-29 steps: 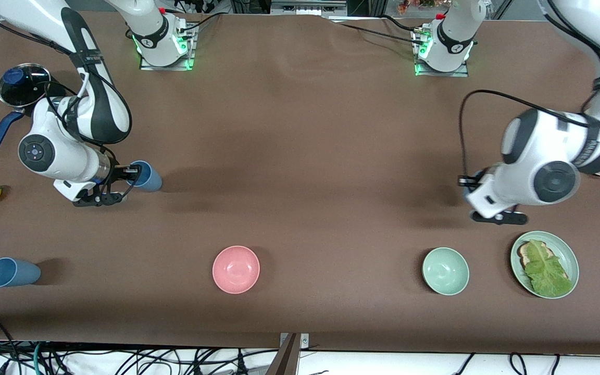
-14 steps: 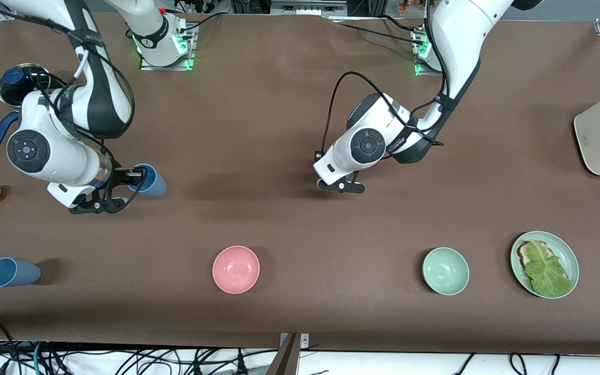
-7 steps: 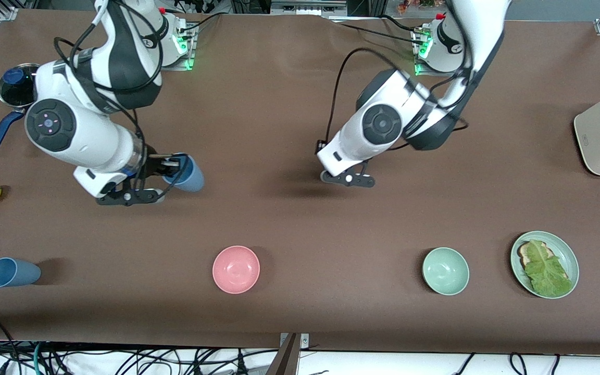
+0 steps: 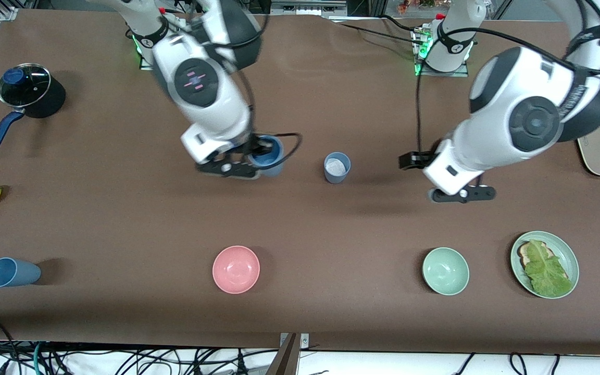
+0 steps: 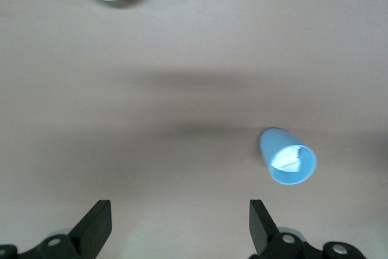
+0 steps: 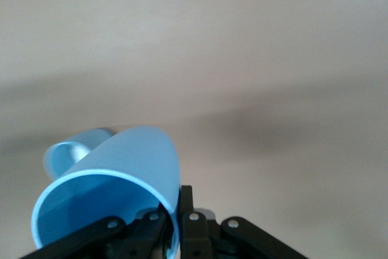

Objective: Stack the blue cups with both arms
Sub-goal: 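Lower the right gripper's cup into the placed cup while the left gripper withdraws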

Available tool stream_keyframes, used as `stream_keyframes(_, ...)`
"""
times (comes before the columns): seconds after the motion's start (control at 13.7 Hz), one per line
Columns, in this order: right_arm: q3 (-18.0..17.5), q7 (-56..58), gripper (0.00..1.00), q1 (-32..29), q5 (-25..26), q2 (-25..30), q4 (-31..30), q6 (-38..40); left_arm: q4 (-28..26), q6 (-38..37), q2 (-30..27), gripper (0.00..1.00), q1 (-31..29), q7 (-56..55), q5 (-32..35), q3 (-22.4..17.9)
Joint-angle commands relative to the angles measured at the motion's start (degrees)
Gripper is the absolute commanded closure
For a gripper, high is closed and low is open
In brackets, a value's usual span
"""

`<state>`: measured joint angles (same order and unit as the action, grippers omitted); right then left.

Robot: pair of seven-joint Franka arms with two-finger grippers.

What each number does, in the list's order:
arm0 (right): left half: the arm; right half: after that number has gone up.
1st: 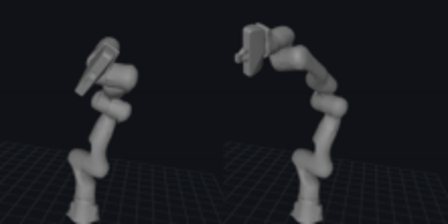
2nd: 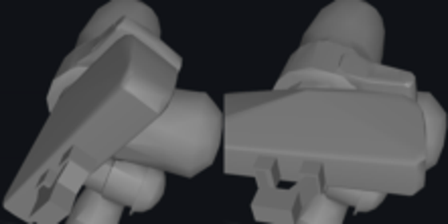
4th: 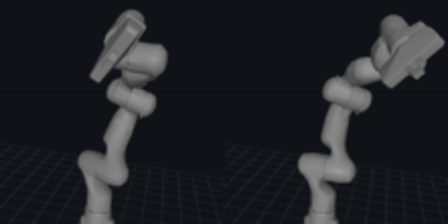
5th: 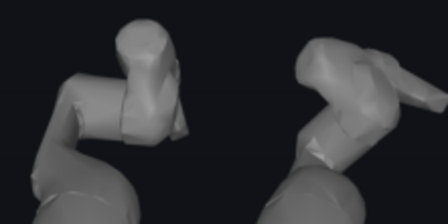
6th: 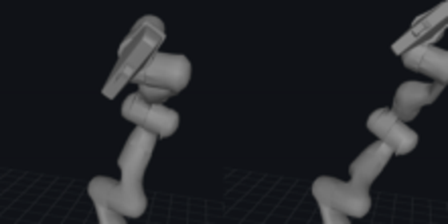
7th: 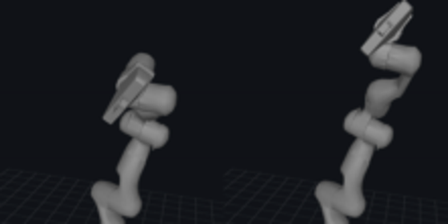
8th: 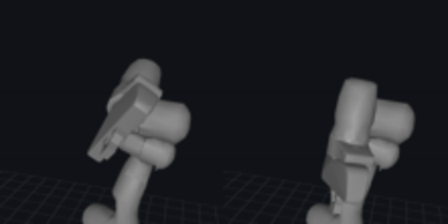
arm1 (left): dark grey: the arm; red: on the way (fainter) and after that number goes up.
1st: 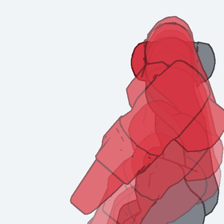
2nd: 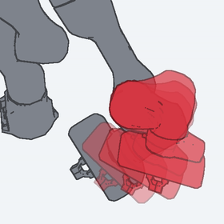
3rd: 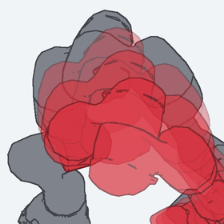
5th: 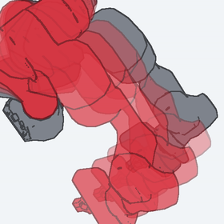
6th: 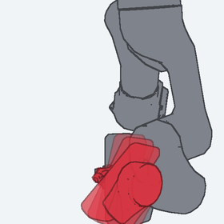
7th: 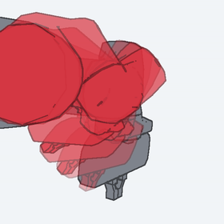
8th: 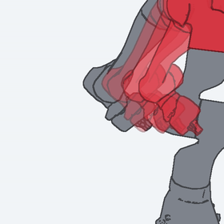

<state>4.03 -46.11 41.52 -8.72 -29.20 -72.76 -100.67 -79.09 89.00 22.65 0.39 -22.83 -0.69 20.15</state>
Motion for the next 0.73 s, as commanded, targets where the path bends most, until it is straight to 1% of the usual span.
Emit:
stream_keyframes(0.0, 0.8, -9.8, 1.0, 5.8, -0.4, -6.6, 8.2, -3.5, 1.1, -2.8, -1.9, 0.0, -3.9, 7.2, 1.5, 0.8)
stream_keyframes(0.15, 0.9, -12.9, 1.0, 8.3, -0.2, -9.2, 9.0, -8.0, 1.1, -5.8, -3.7, 0.0, -6.4, 11.8, 1.5, 0.2)
stream_keyframes(0.29, 0.9, -13.0, 1.0, 9.1, -0.1, -10.8, 9.0, -10.1, 1.0, -7.3, -5.3, 0.0, -10.4, 15.9, 1.5, 0.1)
stream_keyframes(0.37, 0.9, -13.0, 1.0, 9.3, -0.1, -11.3, 9.0, -10.4, 0.3, -7.2, -6.6, 0.0, -10.1, 20.1, 1.4, -2.1)
stream_keyframes(0.51, 0.9, -13.1, 1.0, 10.2, 0.1, -11.5, 8.5, -10.2, -0.7, -6.5, -7.6, 0.0, -5.1, 27.7, 1.2, -11.0)
stream_keyframes(0.58, 0.9, -13.6, 1.0, 10.6, 0.0, -11.5, 8.4, -9.8, -3.1, -4.5, -9.6, 0.0, -2.3, 29.6, 1.2, -14.6)
stream_keyframes(0.66, 0.9, -14.4, 1.0, 11.2, 0.1, -11.5, 8.4, -9.7, -4.7, -2.4, -11.4, 0.0, -1.5, 29.4, 1.2, -16.1)
